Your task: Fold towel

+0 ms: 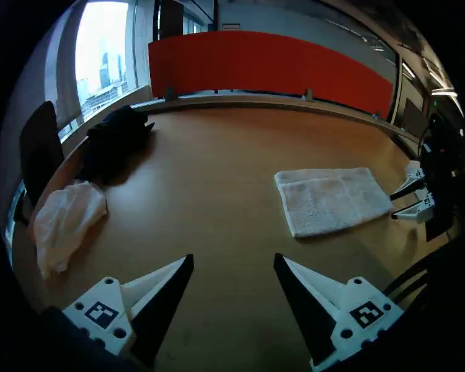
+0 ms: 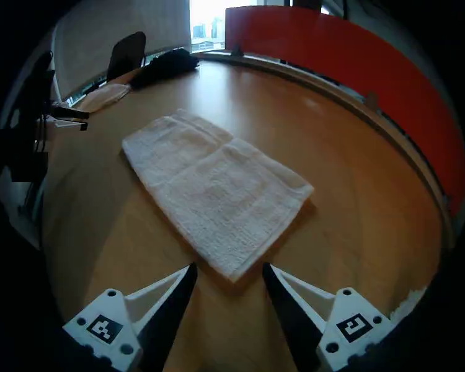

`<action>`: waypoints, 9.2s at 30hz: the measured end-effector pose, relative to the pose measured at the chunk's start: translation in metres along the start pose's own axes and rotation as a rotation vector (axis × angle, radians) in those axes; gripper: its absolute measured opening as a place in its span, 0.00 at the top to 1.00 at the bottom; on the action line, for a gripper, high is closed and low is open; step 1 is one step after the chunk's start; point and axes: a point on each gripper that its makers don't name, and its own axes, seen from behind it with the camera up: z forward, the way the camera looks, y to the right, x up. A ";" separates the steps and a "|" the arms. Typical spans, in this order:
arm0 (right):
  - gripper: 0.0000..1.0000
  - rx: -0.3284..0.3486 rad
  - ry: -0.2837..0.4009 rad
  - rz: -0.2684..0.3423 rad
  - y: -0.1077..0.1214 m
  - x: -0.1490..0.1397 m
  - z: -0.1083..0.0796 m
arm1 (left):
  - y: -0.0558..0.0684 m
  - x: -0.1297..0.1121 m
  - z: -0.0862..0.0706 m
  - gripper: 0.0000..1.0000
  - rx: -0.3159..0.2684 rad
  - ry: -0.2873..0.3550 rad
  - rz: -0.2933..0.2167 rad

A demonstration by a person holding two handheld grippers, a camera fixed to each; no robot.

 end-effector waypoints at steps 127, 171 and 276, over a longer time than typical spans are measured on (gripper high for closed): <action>0.94 0.342 0.033 -0.396 -0.148 0.152 0.072 | -0.006 -0.013 -0.029 0.04 0.036 0.031 -0.059; 0.13 0.150 0.076 -0.215 -0.112 0.119 0.042 | -0.007 -0.012 -0.030 0.04 0.027 0.036 -0.040; 0.97 -0.103 0.334 -0.023 -0.007 0.267 -0.113 | 0.008 0.030 -0.029 0.04 -0.046 0.123 -0.012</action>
